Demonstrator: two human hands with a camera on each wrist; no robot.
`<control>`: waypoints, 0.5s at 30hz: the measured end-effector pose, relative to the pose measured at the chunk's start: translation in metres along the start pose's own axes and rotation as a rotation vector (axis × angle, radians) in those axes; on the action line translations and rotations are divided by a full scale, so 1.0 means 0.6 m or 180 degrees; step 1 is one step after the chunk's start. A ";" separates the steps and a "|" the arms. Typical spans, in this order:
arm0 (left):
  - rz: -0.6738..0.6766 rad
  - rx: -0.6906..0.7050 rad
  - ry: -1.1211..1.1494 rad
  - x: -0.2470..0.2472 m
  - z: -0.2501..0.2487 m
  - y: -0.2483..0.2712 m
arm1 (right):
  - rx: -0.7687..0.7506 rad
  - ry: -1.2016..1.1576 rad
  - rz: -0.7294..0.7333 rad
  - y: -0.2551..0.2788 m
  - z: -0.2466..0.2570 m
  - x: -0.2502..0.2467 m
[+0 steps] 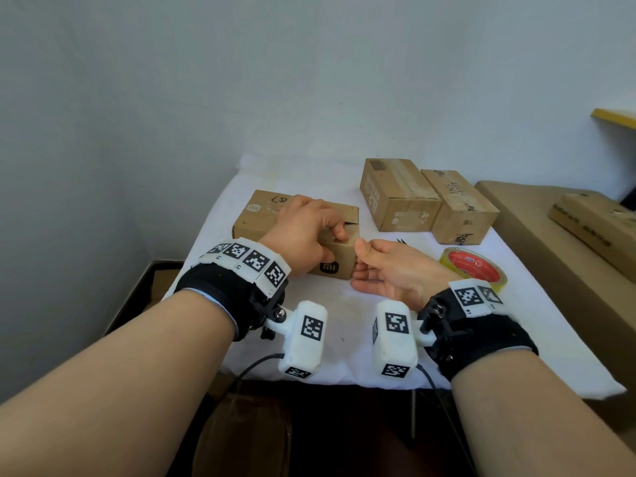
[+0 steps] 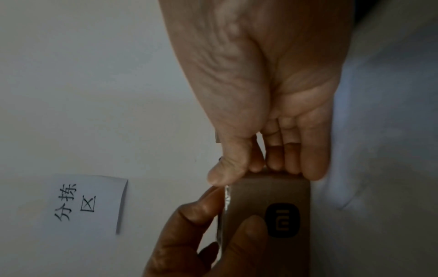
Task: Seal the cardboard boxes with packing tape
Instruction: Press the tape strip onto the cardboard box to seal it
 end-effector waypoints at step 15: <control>0.0005 -0.0068 -0.0151 0.004 -0.005 0.004 | 0.0318 0.0100 -0.0525 -0.001 0.017 0.017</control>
Point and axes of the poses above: each hand's wrist, its own y-axis away from the middle knuckle, its own x-axis out of the palm, z = x × y, the point moved 2 cm from there along -y, towards the middle knuckle, and after that the axes turned 9 degrees about y, right-handed, at the moved point
